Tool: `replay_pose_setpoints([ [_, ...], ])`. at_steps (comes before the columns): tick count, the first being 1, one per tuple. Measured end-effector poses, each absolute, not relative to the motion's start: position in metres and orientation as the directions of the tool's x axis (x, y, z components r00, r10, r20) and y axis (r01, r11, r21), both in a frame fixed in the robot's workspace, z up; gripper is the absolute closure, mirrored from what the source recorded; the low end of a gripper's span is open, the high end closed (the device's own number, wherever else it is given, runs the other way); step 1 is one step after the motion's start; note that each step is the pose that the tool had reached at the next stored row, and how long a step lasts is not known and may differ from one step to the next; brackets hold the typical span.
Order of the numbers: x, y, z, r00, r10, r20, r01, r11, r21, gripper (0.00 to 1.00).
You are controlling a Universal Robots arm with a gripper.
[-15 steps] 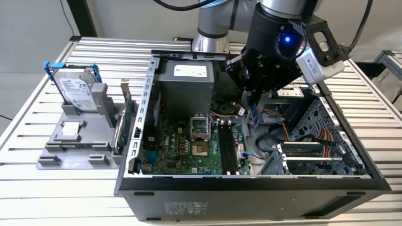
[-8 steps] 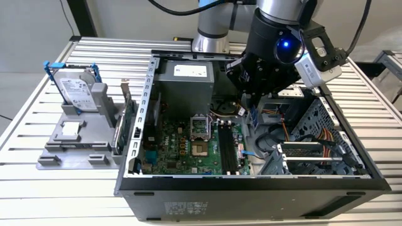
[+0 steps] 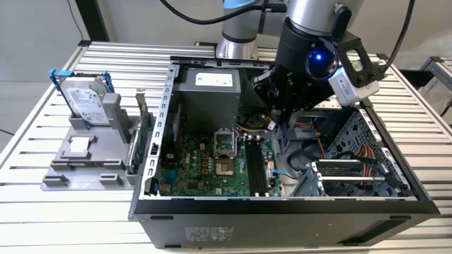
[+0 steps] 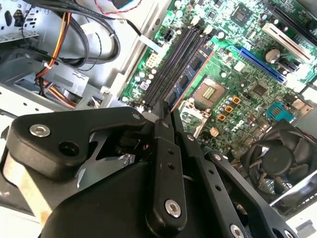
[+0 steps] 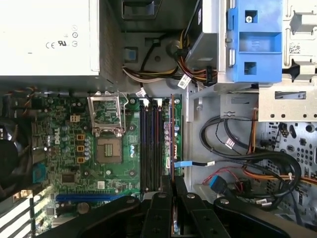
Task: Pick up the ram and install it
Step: 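Insert the ram into the slot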
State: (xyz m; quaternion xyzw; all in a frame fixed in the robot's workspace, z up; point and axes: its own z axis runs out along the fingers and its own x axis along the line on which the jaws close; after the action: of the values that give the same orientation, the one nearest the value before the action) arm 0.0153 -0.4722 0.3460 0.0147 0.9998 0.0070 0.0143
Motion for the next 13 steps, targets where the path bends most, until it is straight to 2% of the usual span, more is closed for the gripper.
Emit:
replay_pose_setpoints([
  [13,0.021,-0.472,0.324,-0.999,0.034,-0.028,0.033,0.999,0.013,1.0],
])
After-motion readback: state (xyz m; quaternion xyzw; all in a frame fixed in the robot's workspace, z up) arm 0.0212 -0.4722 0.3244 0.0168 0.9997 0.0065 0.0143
